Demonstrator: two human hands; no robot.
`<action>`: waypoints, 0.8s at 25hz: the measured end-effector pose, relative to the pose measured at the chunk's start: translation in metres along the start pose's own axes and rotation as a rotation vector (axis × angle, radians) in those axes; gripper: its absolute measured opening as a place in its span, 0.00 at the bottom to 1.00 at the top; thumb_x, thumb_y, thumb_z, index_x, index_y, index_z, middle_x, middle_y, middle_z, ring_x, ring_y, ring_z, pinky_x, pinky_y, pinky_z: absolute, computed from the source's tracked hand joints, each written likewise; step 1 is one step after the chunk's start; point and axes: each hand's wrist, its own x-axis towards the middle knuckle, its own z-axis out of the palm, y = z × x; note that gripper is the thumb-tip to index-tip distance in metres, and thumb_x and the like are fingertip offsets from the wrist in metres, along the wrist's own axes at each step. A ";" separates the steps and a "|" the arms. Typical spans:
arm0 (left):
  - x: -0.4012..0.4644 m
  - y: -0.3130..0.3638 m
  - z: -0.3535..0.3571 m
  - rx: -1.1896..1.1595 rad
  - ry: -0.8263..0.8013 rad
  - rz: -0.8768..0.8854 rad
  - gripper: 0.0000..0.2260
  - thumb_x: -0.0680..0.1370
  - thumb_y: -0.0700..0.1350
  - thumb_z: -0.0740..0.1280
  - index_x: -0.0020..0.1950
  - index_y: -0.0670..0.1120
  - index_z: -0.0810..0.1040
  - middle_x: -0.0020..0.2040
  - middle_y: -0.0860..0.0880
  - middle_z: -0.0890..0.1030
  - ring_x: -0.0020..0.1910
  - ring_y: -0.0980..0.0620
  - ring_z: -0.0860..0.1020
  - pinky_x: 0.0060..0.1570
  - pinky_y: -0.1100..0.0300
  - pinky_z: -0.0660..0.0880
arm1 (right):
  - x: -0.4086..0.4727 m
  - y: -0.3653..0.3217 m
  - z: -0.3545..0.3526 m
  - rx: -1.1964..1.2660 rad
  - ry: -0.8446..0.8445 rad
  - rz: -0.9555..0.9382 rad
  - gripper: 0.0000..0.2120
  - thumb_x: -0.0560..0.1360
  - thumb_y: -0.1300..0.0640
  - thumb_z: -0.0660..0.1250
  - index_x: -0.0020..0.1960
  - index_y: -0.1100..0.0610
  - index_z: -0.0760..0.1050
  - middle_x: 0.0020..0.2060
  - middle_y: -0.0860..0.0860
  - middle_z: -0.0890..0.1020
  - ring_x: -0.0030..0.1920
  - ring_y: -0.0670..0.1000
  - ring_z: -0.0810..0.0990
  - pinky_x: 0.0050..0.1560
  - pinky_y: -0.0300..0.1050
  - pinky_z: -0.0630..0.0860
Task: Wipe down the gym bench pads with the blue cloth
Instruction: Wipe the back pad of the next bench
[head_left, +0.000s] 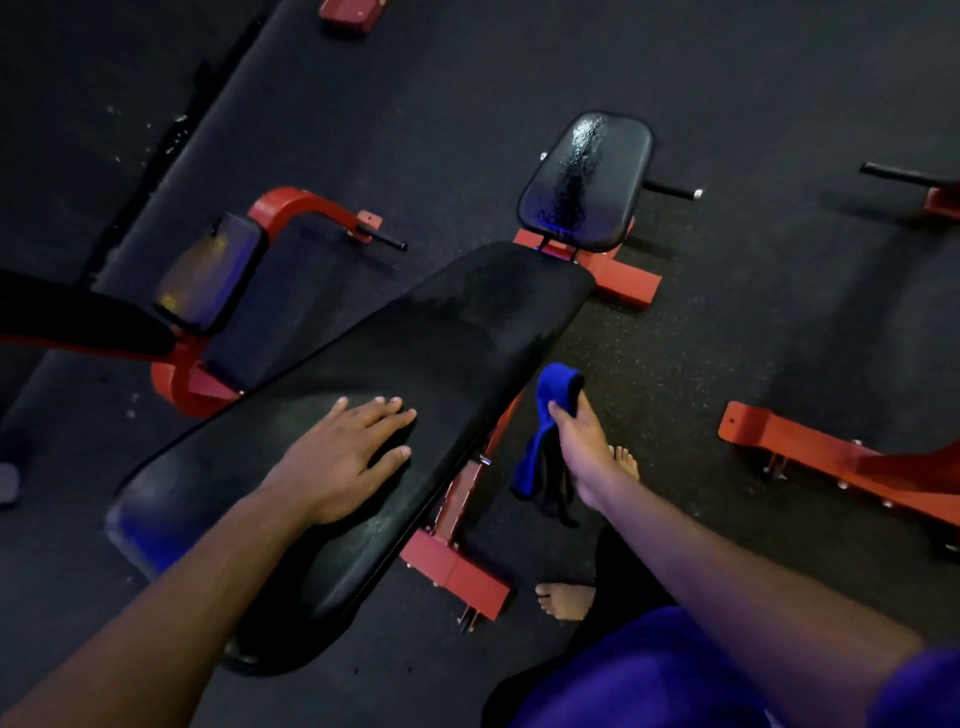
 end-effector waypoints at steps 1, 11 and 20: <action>0.011 0.001 -0.005 0.041 0.047 0.013 0.41 0.75 0.73 0.39 0.78 0.53 0.69 0.74 0.52 0.72 0.74 0.50 0.69 0.80 0.50 0.48 | -0.014 0.000 -0.007 -0.006 0.023 0.028 0.20 0.82 0.56 0.61 0.73 0.44 0.67 0.61 0.49 0.80 0.59 0.51 0.79 0.68 0.54 0.71; 0.208 0.027 0.011 -0.015 -0.015 -0.087 0.29 0.86 0.60 0.50 0.84 0.51 0.50 0.84 0.50 0.49 0.83 0.51 0.47 0.80 0.46 0.43 | 0.076 -0.016 0.016 -0.111 0.201 -0.077 0.26 0.83 0.55 0.59 0.79 0.55 0.57 0.78 0.52 0.58 0.78 0.51 0.57 0.76 0.42 0.52; 0.219 0.018 0.020 0.062 -0.046 -0.071 0.32 0.80 0.63 0.36 0.84 0.53 0.43 0.84 0.51 0.42 0.82 0.51 0.40 0.80 0.44 0.38 | 0.209 -0.049 0.036 -0.128 0.233 -0.076 0.26 0.82 0.59 0.59 0.79 0.55 0.56 0.79 0.52 0.53 0.78 0.50 0.54 0.72 0.34 0.49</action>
